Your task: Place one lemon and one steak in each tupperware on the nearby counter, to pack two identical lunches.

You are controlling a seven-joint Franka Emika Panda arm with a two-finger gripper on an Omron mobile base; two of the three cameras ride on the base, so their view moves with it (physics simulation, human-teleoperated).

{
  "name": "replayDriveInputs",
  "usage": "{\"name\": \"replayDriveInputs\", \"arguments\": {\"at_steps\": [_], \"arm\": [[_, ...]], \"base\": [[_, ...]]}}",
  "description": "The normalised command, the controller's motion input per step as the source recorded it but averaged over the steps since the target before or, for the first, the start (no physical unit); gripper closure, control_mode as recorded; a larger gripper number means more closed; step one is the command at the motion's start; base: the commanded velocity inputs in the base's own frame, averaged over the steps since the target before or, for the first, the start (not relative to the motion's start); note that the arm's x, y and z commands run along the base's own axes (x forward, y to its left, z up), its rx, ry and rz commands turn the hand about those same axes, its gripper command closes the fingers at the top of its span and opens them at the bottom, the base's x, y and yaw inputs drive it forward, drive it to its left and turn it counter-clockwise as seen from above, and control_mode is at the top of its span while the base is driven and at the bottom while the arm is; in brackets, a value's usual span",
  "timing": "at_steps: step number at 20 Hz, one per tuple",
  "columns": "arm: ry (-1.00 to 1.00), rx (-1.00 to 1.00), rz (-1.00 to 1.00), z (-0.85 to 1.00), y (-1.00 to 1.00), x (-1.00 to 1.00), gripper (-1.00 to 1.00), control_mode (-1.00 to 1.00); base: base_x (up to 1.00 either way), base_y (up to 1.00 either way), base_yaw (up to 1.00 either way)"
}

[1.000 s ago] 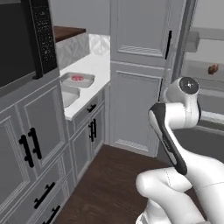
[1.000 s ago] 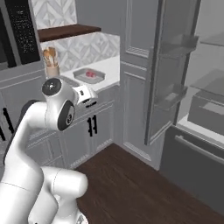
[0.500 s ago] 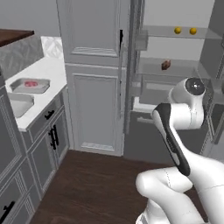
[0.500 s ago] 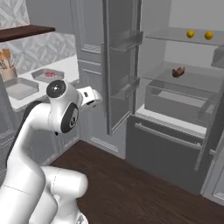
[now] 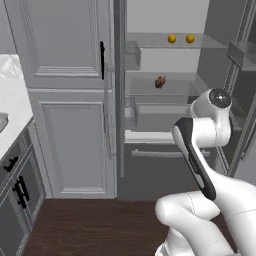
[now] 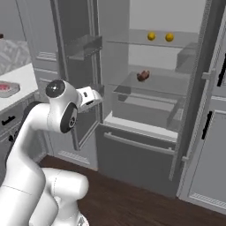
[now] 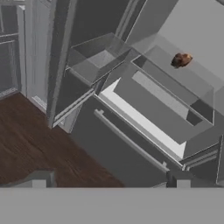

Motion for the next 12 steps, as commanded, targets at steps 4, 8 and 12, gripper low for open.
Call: {"name": "replayDriveInputs", "arguments": {"at_steps": [4, 8, 12], "arm": [[0.0, 0.0, 0.0, 0.0, 0.0, 0.0, -1.0, 1.0], [0.0, 0.0, 0.0, 0.0, 0.0, 0.0, -1.0, 1.0], [0.0, 0.0, 0.0, 0.0, 0.0, 0.0, -1.0, 1.0]], "base": [[0.75, -0.13, -0.39], [0.74, -0.09, -0.26], [0.74, -0.11, -0.14]]}}
